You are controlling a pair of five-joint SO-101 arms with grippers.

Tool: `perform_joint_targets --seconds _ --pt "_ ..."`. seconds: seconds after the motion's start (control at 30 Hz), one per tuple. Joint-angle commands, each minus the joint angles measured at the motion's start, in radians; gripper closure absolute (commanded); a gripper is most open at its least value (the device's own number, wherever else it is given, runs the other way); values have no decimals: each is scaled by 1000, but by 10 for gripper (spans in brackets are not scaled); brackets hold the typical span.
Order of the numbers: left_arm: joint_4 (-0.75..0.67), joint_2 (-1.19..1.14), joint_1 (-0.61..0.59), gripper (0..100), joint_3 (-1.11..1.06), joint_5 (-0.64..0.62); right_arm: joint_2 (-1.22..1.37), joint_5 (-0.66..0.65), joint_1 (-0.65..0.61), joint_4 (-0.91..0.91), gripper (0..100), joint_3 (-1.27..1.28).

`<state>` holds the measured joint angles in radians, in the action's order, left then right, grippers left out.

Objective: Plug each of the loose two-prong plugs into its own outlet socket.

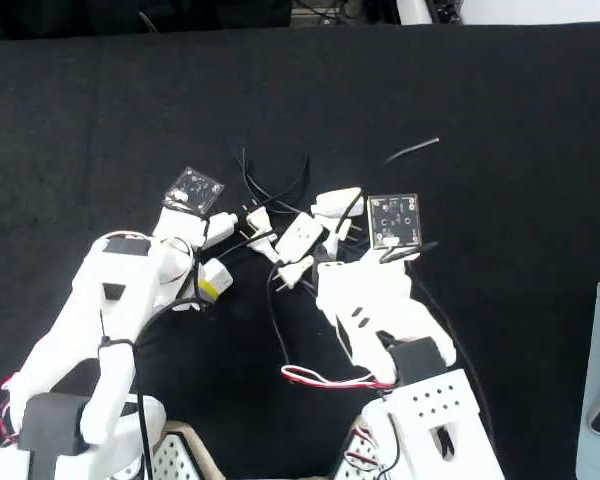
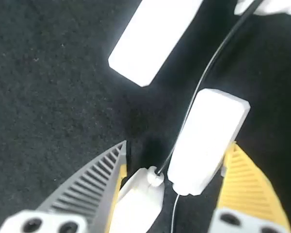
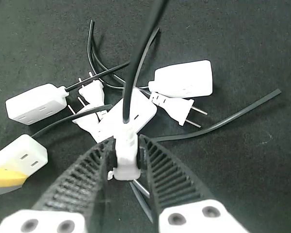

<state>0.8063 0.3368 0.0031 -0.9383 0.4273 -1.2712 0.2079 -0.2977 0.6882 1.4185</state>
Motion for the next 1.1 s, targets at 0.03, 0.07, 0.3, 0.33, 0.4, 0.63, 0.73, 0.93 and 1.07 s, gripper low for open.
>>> perform_joint_targets --seconds 0.03,0.07,0.3,0.33,0.4,0.63,0.73,0.93,1.07 --pt "54 34 18 695 73 -5 -12 -5 -12 -17 986 -10" --pt "81 55 28 696 79 -5 -12 -5 -12 -17 986 -10" --pt "239 262 140 699 73 -6 -12 -6 -12 -15 986 -10" --pt "256 284 163 709 70 -6 -12 -6 -12 -15 986 -10" --pt "256 305 209 738 45 -6 -12 -6 -12 -15 986 -10" --pt "149 242 277 765 -33 -6 -12 -6 -11 -15 986 -8" --pt "118 166 275 765 -24 -6 -12 -6 -11 -15 986 -8" --pt "103 -55 191 762 110 -5 -12 -6 -11 -15 986 -8" --pt "106 -180 159 765 183 -5 -12 -6 -11 -14 986 -8"
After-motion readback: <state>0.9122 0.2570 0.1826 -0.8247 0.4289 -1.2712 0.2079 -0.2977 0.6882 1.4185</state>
